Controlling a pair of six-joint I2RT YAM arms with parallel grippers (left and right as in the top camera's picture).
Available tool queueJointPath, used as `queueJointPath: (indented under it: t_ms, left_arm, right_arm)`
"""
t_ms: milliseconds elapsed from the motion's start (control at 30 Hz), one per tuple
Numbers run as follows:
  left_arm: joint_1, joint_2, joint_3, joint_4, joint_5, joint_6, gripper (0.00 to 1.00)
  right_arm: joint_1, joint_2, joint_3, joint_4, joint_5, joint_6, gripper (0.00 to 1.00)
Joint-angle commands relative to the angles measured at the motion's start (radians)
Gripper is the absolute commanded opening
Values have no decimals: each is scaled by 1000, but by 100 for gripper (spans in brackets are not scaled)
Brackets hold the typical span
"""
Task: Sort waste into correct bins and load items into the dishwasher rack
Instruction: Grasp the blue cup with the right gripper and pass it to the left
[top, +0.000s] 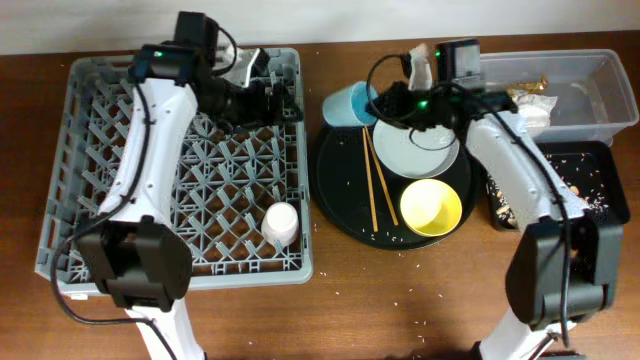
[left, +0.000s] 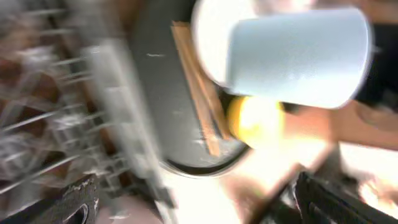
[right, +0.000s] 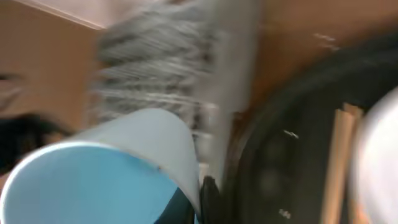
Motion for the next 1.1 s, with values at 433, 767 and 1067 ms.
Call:
queueJointPath:
  t_ms: [433,767,1067]
  left_arm:
    - [36,6,-82,-33,672,457,99]
    - [40,6,-82,-87,652,457,89]
    - [95,6,-82,-87,698,457,81]
  right_arm:
    - [132,11,-4,306,-372,73,4]
    - [156,40,-4,470,-214,268,4]
    - [130,40,-4,461,-277,268,4]
